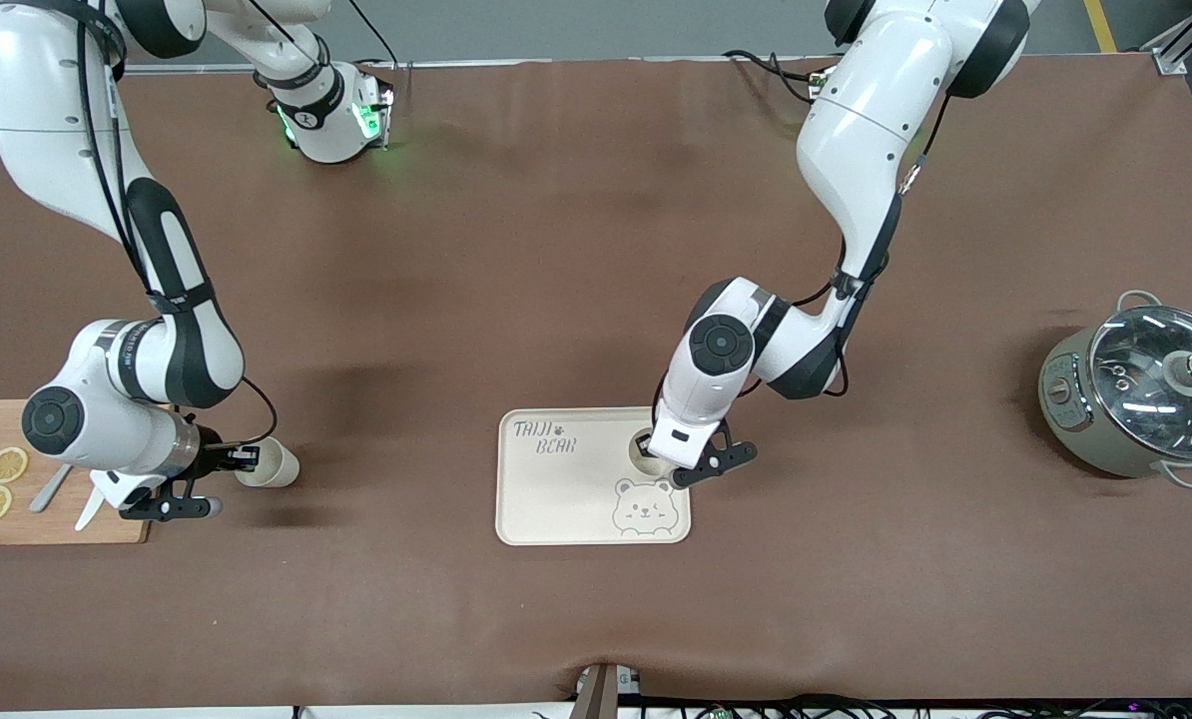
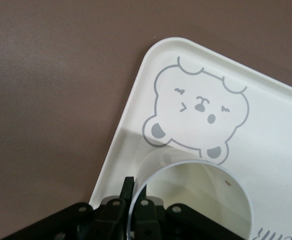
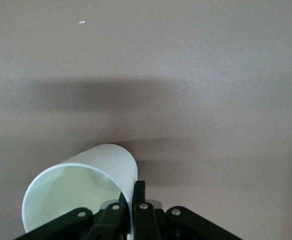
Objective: Place white IKEA cup upright on tray with both arms
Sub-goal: 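Set the cup upright on the tray and open the left gripper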
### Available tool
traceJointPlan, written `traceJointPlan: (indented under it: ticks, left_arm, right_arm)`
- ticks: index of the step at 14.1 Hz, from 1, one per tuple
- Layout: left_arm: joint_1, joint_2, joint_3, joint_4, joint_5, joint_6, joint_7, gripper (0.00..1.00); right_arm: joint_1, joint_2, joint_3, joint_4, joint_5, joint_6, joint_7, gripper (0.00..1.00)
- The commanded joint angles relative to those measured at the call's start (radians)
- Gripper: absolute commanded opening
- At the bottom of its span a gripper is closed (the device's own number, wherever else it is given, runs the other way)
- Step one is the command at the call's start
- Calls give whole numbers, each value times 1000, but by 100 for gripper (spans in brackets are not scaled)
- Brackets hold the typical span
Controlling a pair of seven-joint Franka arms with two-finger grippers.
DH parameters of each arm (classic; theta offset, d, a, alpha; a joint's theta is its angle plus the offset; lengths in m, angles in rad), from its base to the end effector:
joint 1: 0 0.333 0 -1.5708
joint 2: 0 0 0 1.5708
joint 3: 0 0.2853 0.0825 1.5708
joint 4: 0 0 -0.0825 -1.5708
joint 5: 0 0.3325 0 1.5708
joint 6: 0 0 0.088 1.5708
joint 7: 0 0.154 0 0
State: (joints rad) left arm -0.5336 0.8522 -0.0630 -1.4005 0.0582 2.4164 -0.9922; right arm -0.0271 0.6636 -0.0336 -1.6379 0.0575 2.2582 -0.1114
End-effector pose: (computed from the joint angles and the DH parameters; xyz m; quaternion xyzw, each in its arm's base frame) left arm 0.5772 -0.3805 0.1764 0.9786 0.1885 0.0567 0.0602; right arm 0.6239 -0.0328 0.1890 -0.9997 -0.0100 0.0203 0.0132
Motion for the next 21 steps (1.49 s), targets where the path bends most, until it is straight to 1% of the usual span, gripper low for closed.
traceJointPlan:
  ticks: [1, 2, 3, 4, 7, 9, 11, 15, 17, 19, 21]
  left_arm:
    - [-17, 13, 14, 25, 20, 4, -26, 37]
    - [-19, 13, 15, 25, 26, 4, -17, 99]
    - [-31, 11, 15, 25, 32, 4, -25, 100]
    - [-29, 7, 14, 25, 26, 4, -29, 100]
    - [-35, -10, 15, 25, 29, -13, -55, 100]
    - [-34, -28, 15, 26, 31, -83, -54, 100]
    - [-26, -59, 17, 26, 32, -158, -46, 100]
    - [-14, -149, 12, 26, 31, -299, 21, 100]
    - [33, -205, 9, 25, 28, -361, 79, 100]
    - [73, -267, 9, 21, 19, -445, 180, 100]
    - [128, -324, 11, 15, 26, -490, 277, 100]
  right_arm:
    - [4, -2, -3, 1, 12, -2, -5, 0]
    - [6, -4, -3, 6, 12, -3, -1, 0]
    - [13, -7, -3, 13, 12, -5, 5, 0]
    - [22, -10, -3, 35, 12, -34, 16, 0]
    - [45, -13, -2, 174, 13, -254, 102, 0]
    - [82, -15, -2, 278, 25, -389, 180, 0]
    - [134, -16, 0, 340, 32, -462, 322, 0]
    - [271, -18, -3, 411, 24, -485, 663, 0]
    - [335, -15, -5, 431, 22, -470, 803, 0]
    - [381, -12, -6, 447, 22, -439, 892, 0]
    - [421, -6, -6, 448, 22, -366, 959, 0]
